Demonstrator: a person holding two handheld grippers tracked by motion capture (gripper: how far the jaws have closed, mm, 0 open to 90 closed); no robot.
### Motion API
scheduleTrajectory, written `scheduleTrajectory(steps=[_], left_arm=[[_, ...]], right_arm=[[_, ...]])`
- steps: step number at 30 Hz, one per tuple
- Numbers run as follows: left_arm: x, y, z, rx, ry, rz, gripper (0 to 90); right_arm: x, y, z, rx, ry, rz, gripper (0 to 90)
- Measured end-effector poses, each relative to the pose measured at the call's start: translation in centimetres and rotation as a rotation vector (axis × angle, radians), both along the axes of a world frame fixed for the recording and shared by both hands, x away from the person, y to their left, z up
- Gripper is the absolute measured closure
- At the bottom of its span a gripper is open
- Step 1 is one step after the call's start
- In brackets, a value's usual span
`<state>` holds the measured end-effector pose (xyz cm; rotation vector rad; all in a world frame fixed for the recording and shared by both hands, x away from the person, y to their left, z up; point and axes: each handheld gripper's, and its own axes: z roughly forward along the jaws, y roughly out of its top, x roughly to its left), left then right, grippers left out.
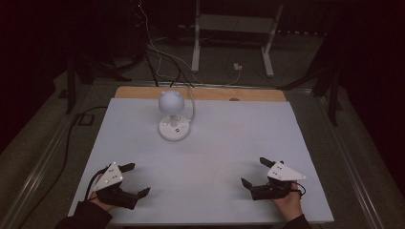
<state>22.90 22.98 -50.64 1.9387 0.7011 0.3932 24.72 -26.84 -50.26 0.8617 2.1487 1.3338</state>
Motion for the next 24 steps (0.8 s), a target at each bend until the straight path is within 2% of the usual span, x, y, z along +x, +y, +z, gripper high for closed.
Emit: scheduleTrajectory(steps=[7,11,14,18,24], left_arm=[[0.0,-0.1,0.0,-0.011,0.011,-0.014,0.2],[-0.1,-0.5,0.0,0.009,0.024,-0.033,0.2],[-0.1,-0.6,0.3,0.003,0.035,-0.037,0.2],[-0.1,-0.9,0.2,0.017,0.056,-0.060,0.2],[-0.1,-1.2,0.4,0.014,0.053,-0.061,0.2]], right_arm=[[0.0,0.1,0.0,0.003,0.004,-0.001,0.0],[-0.1,0.3,0.0,0.005,-0.008,-0.005,0.0],[-0.1,0.5,0.0,0.005,-0.010,-0.005,0.0],[-0.1,0.5,0.1,0.007,-0.015,-0.009,0.0],[-0.1,0.5,0.2,0.009,-0.020,-0.011,0.0]])
